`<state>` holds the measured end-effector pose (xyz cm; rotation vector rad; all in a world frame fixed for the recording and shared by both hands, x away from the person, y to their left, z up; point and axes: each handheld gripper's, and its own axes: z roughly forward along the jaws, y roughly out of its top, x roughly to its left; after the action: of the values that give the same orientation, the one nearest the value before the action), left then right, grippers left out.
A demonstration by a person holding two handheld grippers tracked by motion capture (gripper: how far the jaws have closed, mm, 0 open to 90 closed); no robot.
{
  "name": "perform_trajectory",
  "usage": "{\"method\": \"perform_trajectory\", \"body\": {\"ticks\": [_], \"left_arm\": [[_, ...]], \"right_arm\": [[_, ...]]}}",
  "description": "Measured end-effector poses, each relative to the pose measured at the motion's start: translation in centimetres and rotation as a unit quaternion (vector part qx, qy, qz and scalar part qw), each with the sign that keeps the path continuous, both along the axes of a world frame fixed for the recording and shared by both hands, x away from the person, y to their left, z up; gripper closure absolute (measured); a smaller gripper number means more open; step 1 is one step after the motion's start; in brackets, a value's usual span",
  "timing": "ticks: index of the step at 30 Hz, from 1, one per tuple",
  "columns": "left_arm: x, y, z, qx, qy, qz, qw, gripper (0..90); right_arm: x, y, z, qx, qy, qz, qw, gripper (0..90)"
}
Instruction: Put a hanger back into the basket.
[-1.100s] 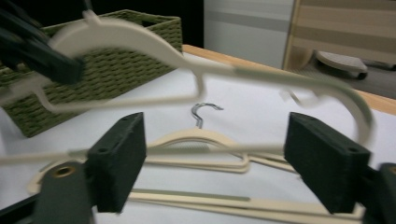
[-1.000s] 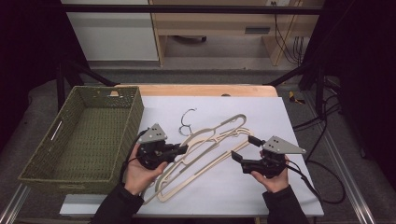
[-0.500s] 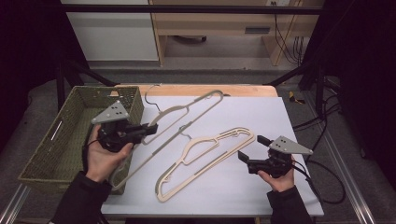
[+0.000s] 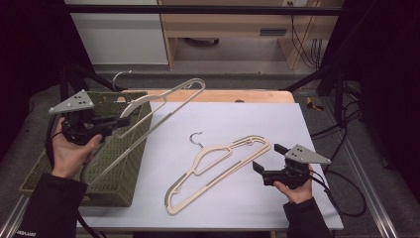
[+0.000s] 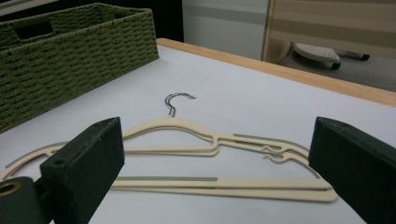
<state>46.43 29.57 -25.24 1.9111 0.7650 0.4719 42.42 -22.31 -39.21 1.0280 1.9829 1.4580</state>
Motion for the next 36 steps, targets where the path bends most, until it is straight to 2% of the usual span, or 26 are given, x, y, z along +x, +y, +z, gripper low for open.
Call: {"method": "perform_trajectory", "body": {"ticks": [11,18,21,27,31,36], "left_arm": [[1.0,5.3,-0.3,0.016,-0.005,0.036,0.9992,85.5],[1.5,8.4,-1.6,0.019,0.01,0.057,0.9981,85.5],[1.9,9.8,-2.4,0.014,0.018,0.066,0.9975,85.5],[2.3,11.1,-3.1,0.018,0.024,0.074,0.9968,85.5],[2.5,12.0,-3.5,0.009,0.027,0.085,0.996,85.4],[2.4,13.1,-3.9,0.015,0.032,0.097,0.9947,85.5]], "right_arm": [[0.0,0.0,0.0,-0.001,0.003,0.001,1.0,3.7],[0.1,0.1,-0.1,0.001,0.003,0.003,1.0,3.6],[0.1,0.1,-0.1,0.0,0.004,0.004,1.0,3.6],[0.1,0.2,-0.1,-0.001,0.004,0.004,1.0,3.6],[0.1,0.2,-0.1,-0.001,0.006,0.004,1.0,3.5],[0.1,0.2,-0.1,-0.003,0.006,0.004,1.0,3.4]]}}
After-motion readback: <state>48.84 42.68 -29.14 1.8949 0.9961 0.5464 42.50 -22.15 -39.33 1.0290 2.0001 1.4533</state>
